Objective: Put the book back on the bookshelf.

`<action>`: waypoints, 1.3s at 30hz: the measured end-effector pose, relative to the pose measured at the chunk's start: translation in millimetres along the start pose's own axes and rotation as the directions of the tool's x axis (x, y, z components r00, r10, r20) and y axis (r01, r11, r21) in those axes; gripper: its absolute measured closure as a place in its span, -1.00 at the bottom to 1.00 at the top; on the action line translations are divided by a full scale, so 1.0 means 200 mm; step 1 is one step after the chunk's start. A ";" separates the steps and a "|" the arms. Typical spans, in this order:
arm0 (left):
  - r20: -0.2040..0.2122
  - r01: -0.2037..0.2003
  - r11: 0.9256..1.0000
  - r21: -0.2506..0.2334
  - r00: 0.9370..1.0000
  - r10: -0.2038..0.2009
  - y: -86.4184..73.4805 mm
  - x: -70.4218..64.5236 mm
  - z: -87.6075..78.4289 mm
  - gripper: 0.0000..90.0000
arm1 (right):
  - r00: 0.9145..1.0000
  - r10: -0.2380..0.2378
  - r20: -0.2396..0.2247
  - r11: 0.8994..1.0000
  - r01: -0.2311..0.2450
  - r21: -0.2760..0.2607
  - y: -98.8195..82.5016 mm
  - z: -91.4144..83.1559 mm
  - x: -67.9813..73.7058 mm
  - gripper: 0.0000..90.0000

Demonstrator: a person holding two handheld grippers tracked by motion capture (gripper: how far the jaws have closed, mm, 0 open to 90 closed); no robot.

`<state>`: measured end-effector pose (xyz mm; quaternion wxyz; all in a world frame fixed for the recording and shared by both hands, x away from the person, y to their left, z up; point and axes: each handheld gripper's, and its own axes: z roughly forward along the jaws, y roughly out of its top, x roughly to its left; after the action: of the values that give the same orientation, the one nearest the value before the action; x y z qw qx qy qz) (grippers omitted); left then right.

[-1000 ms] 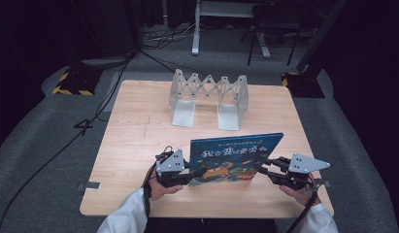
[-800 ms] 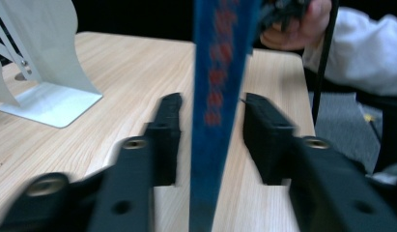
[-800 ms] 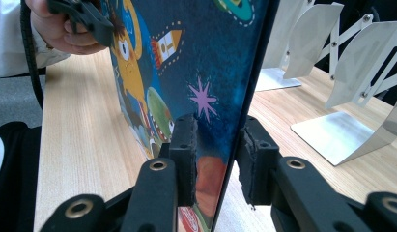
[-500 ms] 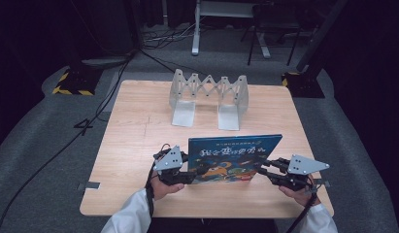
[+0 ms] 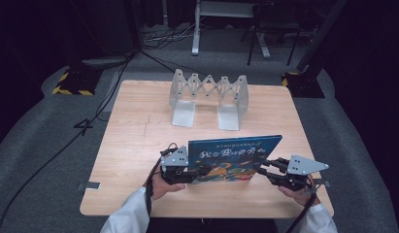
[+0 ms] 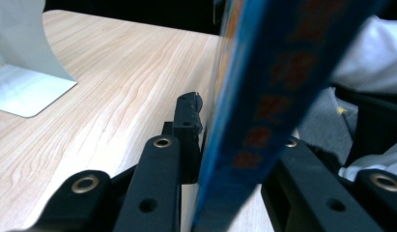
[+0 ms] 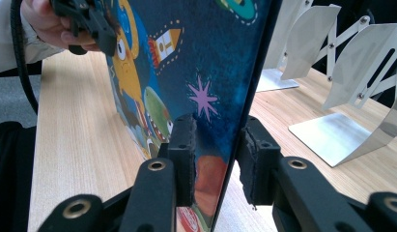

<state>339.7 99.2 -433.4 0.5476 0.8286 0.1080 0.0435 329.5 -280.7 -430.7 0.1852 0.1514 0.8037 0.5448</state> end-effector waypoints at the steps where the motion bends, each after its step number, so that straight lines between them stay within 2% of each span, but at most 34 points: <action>1: 0.000 0.000 1.000 0.000 1.000 0.000 0.00 0.00 0.00 0.72 | 1.000 0.000 0.000 1.000 0.000 0.000 0.00 0.00 0.00 0.55; 2: 0.022 -0.002 1.000 0.004 1.000 0.002 0.00 0.00 0.00 0.72 | 1.000 0.000 -0.004 1.000 0.000 0.000 0.00 0.00 0.00 0.55; 4: 0.030 -0.006 1.000 -0.003 1.000 0.006 -0.01 -0.01 0.00 0.73 | 1.000 -0.005 -0.007 1.000 0.005 0.002 0.00 0.00 0.00 0.55; 5: 0.001 -0.025 0.999 -0.020 1.000 0.025 -0.02 -0.02 0.00 0.74 | 1.000 -0.011 0.000 1.000 0.011 0.004 0.00 0.00 0.01 0.54; 6: 0.001 -0.025 0.999 -0.020 1.000 0.025 -0.02 -0.02 0.00 0.74 | 1.000 -0.011 0.000 1.000 0.011 0.004 0.00 0.00 0.01 0.54; 8: -0.034 -0.052 0.996 -0.068 0.998 0.050 -0.04 -0.03 0.00 0.74 | 1.000 -0.005 0.002 1.000 0.005 -0.003 0.00 0.01 0.01 0.54; 10: -0.051 -0.058 0.995 -0.080 0.997 0.054 -0.05 -0.04 0.01 0.74 | 1.000 0.004 0.006 1.000 -0.004 -0.004 0.00 0.01 0.00 0.54; 16: -0.058 -0.027 0.991 -0.130 0.998 0.020 -0.06 -0.04 0.01 0.71 | 1.000 0.026 0.012 1.000 -0.026 -0.006 0.00 0.01 0.00 0.54; 25: -0.058 -0.035 0.987 -0.155 0.998 0.026 -0.06 -0.01 0.02 0.77 | 0.999 0.044 0.027 0.999 -0.043 -0.006 0.00 0.03 -0.02 0.52; 29: -0.044 -0.044 0.986 -0.162 0.998 0.037 -0.05 -0.02 0.02 0.83 | 0.997 0.052 0.059 0.999 -0.052 -0.004 0.01 0.06 -0.02 0.42; 31: -0.058 -0.063 0.986 -0.154 0.997 0.055 -0.04 -0.02 0.02 0.84 | 0.996 0.053 0.066 0.999 -0.053 -0.006 0.00 0.07 -0.02 0.40; 32: -0.058 -0.063 0.986 -0.154 0.997 0.055 -0.04 -0.02 0.02 0.84 | 0.995 0.045 0.087 0.999 -0.045 0.005 0.00 0.07 -0.02 0.30; 33: -0.088 -0.066 0.986 -0.153 0.995 0.053 -0.04 -0.01 0.01 0.84 | 0.994 0.042 0.105 0.999 -0.044 0.024 0.00 0.08 -0.02 0.20; 36: -0.097 -0.049 0.986 -0.157 0.995 0.034 -0.06 0.01 0.00 0.84 | 0.991 0.051 0.127 0.998 -0.057 0.040 -0.01 0.08 -0.03 0.13; 39: -0.138 -0.051 0.987 -0.150 0.990 0.030 -0.06 0.02 -0.03 0.84 | 0.984 0.066 0.164 0.995 -0.077 0.060 -0.04 0.07 -0.04 0.03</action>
<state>341.6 110.1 -443.1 0.6001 0.7813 0.1243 0.1189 342.7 -275.0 -441.4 0.2252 0.2299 0.7977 0.5100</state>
